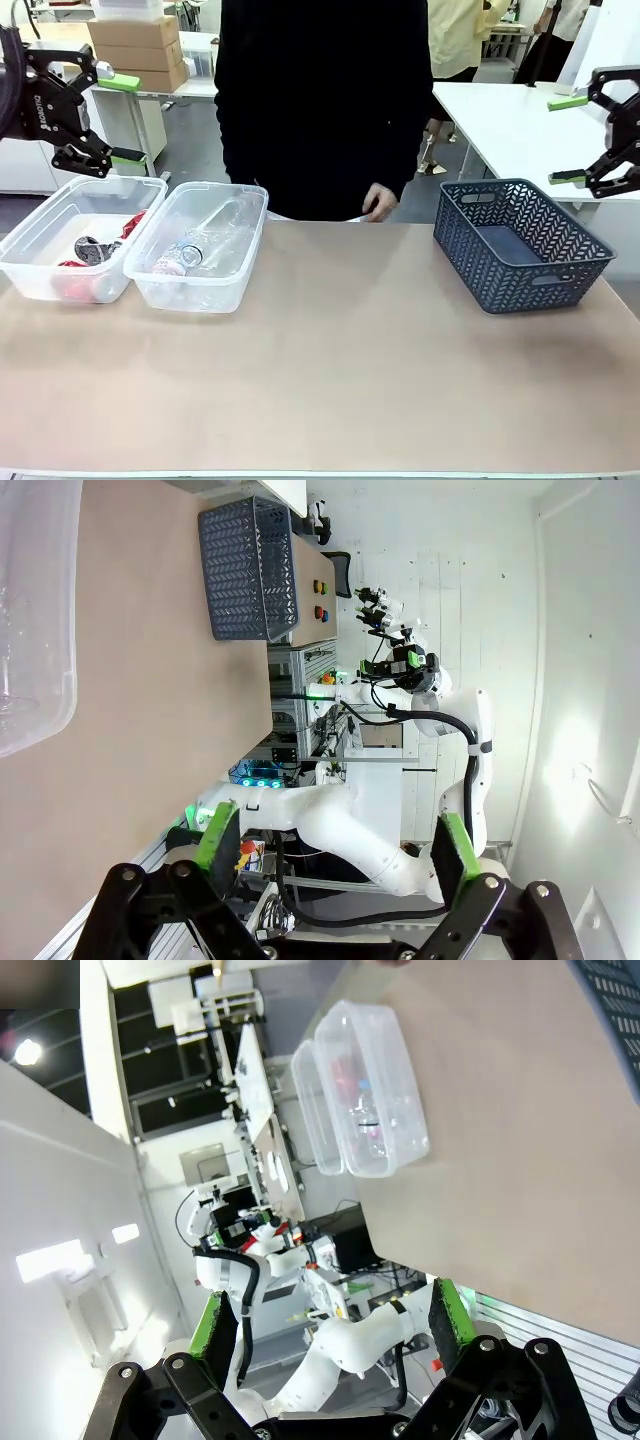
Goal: Sort the waste into each basket.
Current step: Release the Organizing box you were holding.
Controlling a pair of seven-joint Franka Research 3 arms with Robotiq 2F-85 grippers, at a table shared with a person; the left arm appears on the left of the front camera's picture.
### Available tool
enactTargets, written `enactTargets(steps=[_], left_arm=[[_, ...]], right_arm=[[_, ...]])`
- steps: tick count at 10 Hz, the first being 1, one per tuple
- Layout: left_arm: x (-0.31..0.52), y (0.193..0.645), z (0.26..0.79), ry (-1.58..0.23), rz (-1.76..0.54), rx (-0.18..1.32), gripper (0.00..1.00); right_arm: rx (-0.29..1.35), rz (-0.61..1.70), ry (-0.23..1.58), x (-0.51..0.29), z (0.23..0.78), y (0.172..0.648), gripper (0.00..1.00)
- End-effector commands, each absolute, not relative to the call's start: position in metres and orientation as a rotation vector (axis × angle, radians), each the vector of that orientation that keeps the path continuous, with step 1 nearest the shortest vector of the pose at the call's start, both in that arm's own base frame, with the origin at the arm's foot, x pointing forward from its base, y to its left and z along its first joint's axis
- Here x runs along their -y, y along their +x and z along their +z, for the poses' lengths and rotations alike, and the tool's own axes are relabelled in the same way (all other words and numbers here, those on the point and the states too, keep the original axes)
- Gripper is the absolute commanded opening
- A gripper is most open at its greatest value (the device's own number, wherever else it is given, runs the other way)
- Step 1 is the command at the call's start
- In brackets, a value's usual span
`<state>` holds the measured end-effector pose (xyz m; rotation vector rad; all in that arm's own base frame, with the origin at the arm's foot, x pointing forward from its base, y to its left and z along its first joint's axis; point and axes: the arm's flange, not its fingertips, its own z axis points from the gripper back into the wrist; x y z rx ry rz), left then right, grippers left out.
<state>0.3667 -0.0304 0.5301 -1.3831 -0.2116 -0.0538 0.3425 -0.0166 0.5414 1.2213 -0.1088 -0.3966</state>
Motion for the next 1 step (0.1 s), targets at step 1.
enactTargets(steps=[1], left_arm=[[0.0313, 0.3656, 0.5314, -1.400, -0.049, 0.209, 1.00]], right_arm=[[0.118, -0.374, 1.254, 0.0174, 0.5422, 0.3453, 1.00]])
